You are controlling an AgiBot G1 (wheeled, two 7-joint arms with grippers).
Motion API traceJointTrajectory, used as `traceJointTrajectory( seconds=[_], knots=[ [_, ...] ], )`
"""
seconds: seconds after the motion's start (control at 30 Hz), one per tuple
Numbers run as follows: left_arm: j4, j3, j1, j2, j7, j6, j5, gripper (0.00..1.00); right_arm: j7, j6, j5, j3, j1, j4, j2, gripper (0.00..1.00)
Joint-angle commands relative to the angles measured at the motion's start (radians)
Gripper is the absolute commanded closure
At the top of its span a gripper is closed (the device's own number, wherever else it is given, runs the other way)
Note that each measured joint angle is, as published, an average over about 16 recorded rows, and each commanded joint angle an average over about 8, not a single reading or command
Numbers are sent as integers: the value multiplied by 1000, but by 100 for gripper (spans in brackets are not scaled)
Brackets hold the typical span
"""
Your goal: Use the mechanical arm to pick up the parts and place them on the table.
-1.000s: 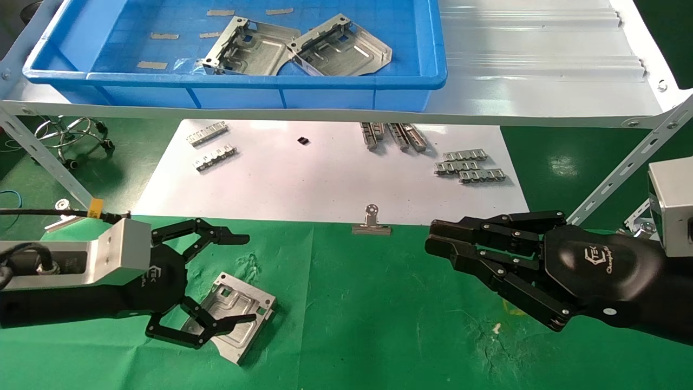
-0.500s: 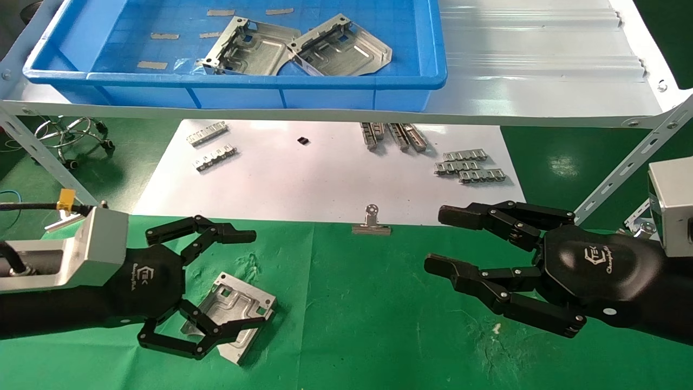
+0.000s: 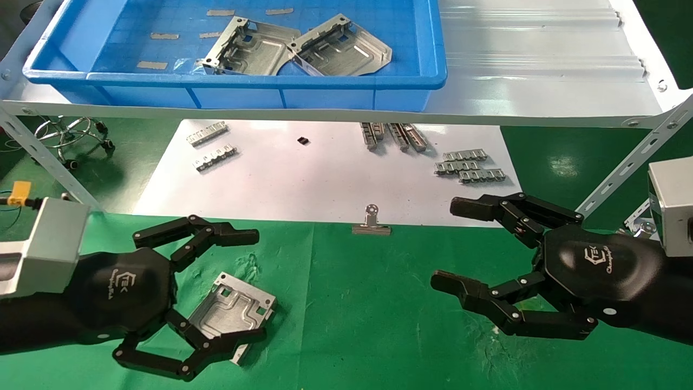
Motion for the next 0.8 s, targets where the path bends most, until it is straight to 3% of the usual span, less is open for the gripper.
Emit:
traceJointTrajectory(
  seconds=[0.03, 0.47, 0.8],
  knots=[
    [-12, -13, 11, -3, -14, 4, -14, 0, 0, 0, 0, 0, 0, 0, 0, 0],
    [-83, -93, 79, -19, -97, 31, -96, 0, 0, 0, 0, 0, 0, 0, 0, 0],
    [-93, -105, 89, -22, -105, 36, -110, 0, 0, 0, 0, 0, 0, 0, 0, 0]
  ],
)
